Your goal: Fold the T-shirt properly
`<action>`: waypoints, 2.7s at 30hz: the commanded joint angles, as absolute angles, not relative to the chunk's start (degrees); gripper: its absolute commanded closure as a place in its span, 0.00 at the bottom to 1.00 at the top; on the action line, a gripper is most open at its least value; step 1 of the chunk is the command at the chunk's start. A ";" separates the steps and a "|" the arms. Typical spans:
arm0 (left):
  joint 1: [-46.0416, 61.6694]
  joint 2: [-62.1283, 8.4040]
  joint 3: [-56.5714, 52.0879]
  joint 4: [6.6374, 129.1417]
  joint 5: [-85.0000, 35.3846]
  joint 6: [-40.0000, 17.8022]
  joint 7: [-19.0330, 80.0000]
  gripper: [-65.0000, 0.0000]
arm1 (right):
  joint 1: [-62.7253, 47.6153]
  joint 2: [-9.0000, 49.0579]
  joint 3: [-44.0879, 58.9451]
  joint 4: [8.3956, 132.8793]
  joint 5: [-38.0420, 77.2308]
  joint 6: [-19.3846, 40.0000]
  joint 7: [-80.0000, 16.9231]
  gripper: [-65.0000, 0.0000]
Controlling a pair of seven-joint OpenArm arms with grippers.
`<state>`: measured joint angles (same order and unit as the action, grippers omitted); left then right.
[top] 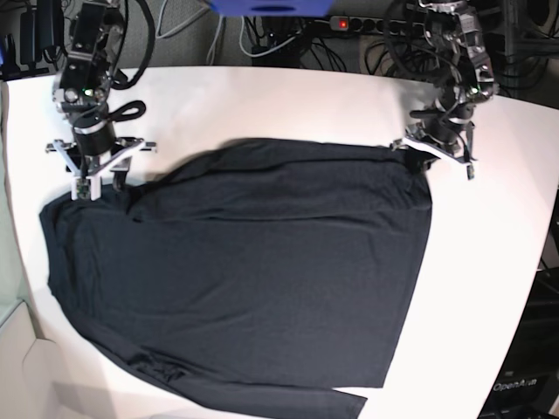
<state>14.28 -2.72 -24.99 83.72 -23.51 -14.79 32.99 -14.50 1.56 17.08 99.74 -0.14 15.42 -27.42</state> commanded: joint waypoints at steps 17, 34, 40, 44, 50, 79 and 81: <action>11.03 -4.35 -32.13 91.30 -20.35 -13.41 46.20 1.00 | -12.44 0.22 20.35 100.53 0.31 15.96 -26.15 0.42; 9.01 -5.49 -32.04 91.21 -19.82 -13.41 46.37 1.00 | -13.67 0.04 20.44 95.87 0.31 15.96 -25.89 0.41; 8.92 -5.58 -32.04 91.21 -19.82 -13.41 46.37 1.00 | -14.29 -0.04 20.35 96.04 0.31 15.96 -26.07 0.41; 8.92 -5.58 -32.04 91.21 -19.82 -13.41 46.37 1.00 | -15.16 -0.04 20.26 96.13 0.31 15.96 -25.63 0.41; 8.92 -5.58 -32.13 91.21 -19.82 -13.41 46.37 1.00 | -15.08 -0.57 20.44 95.69 0.40 15.96 -25.63 0.41; 9.63 -7.16 -32.40 91.21 -19.82 -13.41 46.46 1.00 | -8.13 -4.53 24.40 87.08 0.40 15.96 -25.71 0.41; 9.63 -7.16 -32.40 91.21 -19.82 -13.41 46.46 1.00 | -7.34 -4.53 25.27 86.46 0.40 15.96 -25.71 0.43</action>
